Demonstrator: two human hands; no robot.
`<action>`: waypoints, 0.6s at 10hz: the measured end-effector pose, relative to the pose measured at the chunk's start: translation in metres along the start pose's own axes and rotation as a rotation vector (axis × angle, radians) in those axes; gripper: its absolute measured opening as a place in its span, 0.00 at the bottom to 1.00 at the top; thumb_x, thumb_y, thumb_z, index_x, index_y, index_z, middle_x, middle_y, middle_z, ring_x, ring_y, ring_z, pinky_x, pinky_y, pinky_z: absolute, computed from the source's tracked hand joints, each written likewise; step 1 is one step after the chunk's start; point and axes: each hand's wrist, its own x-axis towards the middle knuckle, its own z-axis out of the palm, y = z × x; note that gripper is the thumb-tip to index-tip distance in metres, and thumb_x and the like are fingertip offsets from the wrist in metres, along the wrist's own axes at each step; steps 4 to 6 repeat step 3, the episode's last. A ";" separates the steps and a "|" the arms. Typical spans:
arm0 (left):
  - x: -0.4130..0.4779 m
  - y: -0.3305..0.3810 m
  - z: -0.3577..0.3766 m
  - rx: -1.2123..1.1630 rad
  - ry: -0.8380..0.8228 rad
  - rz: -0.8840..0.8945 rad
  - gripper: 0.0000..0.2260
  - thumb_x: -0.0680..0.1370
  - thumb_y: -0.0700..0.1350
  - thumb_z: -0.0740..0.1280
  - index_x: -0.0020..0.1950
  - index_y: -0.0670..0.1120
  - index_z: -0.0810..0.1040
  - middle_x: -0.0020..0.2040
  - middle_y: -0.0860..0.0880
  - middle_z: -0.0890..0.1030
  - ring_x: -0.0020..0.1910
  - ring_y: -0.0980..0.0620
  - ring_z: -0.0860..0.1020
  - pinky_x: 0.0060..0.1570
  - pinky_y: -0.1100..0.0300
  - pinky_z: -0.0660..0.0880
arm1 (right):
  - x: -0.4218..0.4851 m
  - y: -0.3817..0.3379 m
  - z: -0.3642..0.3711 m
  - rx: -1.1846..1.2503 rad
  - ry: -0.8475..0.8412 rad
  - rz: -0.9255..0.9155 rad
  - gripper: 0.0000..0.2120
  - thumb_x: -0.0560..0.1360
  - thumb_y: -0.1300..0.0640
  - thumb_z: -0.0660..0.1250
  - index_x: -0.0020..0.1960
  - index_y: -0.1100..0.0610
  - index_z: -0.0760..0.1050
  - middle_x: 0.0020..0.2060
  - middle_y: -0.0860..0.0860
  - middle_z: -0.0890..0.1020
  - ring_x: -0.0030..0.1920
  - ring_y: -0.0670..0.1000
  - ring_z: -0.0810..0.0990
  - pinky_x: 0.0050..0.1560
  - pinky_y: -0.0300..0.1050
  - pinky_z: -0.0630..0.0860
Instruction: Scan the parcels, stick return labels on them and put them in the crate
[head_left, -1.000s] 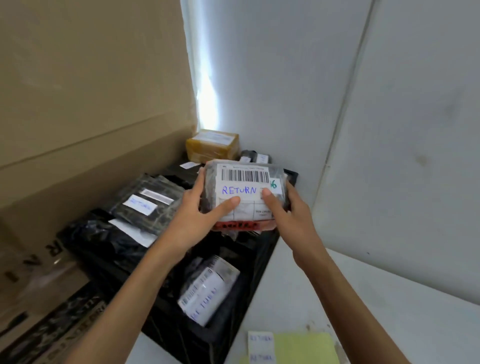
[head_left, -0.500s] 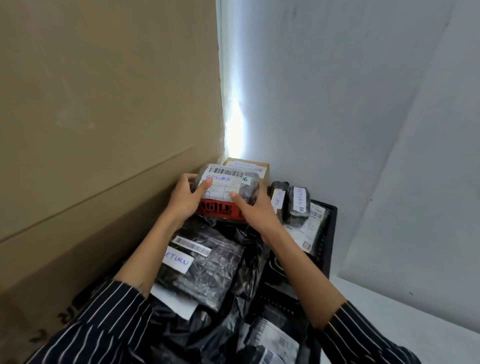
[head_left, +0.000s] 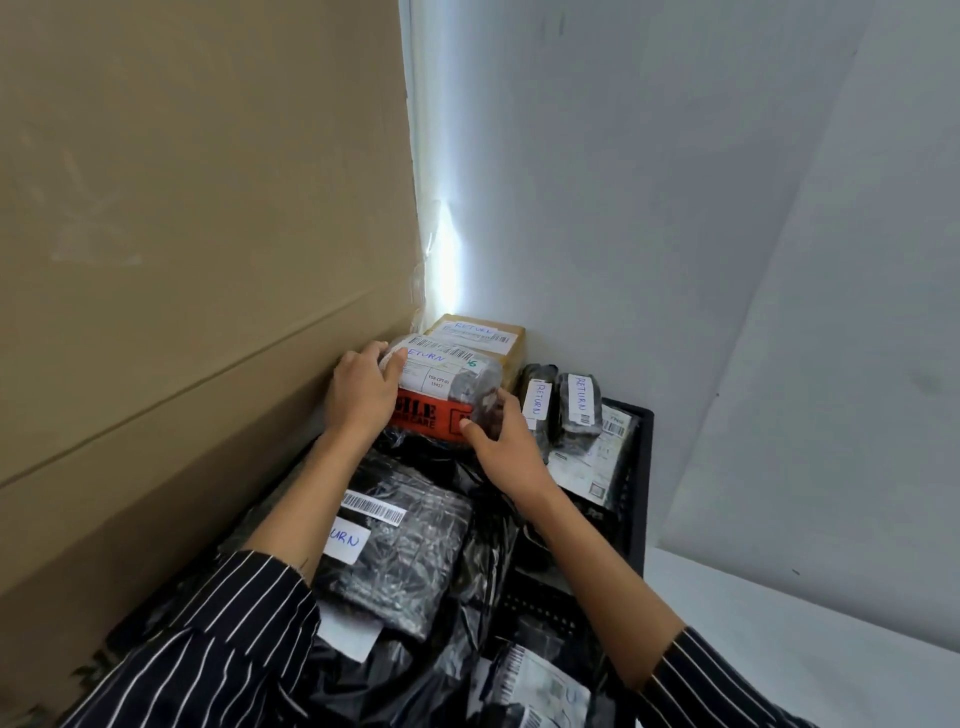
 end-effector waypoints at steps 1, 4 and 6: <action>-0.019 0.015 -0.003 0.058 0.071 0.056 0.19 0.80 0.51 0.61 0.68 0.43 0.71 0.63 0.41 0.71 0.64 0.43 0.68 0.63 0.53 0.64 | -0.010 -0.003 -0.020 -0.028 0.018 -0.018 0.23 0.78 0.53 0.64 0.69 0.55 0.62 0.59 0.52 0.72 0.56 0.49 0.73 0.57 0.43 0.72; -0.067 0.058 -0.001 -0.058 0.007 0.258 0.11 0.78 0.46 0.65 0.59 0.44 0.77 0.59 0.45 0.75 0.61 0.47 0.71 0.56 0.62 0.63 | -0.053 0.001 -0.071 -0.076 0.116 -0.074 0.10 0.77 0.55 0.64 0.57 0.57 0.74 0.48 0.49 0.78 0.45 0.44 0.76 0.43 0.28 0.70; -0.067 0.058 -0.001 -0.058 0.007 0.258 0.11 0.78 0.46 0.65 0.59 0.44 0.77 0.59 0.45 0.75 0.61 0.47 0.71 0.56 0.62 0.63 | -0.053 0.001 -0.071 -0.076 0.116 -0.074 0.10 0.77 0.55 0.64 0.57 0.57 0.74 0.48 0.49 0.78 0.45 0.44 0.76 0.43 0.28 0.70</action>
